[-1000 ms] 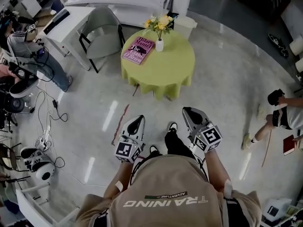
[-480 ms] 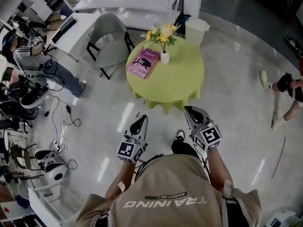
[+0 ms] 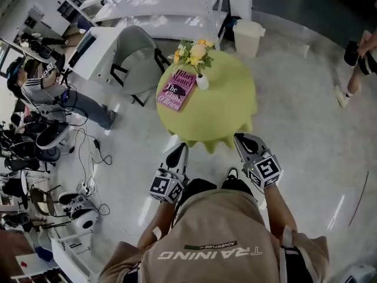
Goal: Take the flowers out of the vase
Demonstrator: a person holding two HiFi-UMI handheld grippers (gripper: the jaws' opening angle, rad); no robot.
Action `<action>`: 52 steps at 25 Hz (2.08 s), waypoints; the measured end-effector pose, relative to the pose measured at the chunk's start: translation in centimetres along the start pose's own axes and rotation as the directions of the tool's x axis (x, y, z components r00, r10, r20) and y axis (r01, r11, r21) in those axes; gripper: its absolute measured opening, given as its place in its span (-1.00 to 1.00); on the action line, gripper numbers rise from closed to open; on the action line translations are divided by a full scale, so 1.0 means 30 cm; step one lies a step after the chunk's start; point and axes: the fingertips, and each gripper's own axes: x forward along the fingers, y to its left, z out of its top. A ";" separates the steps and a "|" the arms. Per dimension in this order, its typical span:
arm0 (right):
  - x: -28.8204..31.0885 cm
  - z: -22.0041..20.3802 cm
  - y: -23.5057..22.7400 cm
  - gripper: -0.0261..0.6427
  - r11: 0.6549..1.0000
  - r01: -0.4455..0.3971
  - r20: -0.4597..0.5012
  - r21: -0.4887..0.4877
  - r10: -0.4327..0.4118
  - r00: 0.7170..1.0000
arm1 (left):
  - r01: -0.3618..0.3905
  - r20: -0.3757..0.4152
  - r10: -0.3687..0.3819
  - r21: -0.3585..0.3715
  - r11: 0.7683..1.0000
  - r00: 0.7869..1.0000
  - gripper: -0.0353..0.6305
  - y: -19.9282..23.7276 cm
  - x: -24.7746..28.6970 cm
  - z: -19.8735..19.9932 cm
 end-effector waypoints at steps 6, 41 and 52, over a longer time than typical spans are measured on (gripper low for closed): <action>0.074 -0.010 -0.051 -0.92 1.000 -0.003 -0.017 0.000 0.003 1.000 | 0.002 0.003 -0.002 0.019 1.000 1.000 -0.88 0.044 0.081 0.030; 0.919 0.210 -0.249 -0.91 0.982 0.168 -0.075 -0.082 -0.174 0.982 | 0.198 -0.006 -0.198 0.031 0.980 0.980 -0.88 0.761 0.600 0.121; 0.950 0.138 -0.349 -0.87 0.993 0.051 -0.127 -0.105 -0.065 0.990 | 0.084 -0.011 -0.083 0.036 0.996 0.996 -0.88 0.743 0.655 0.186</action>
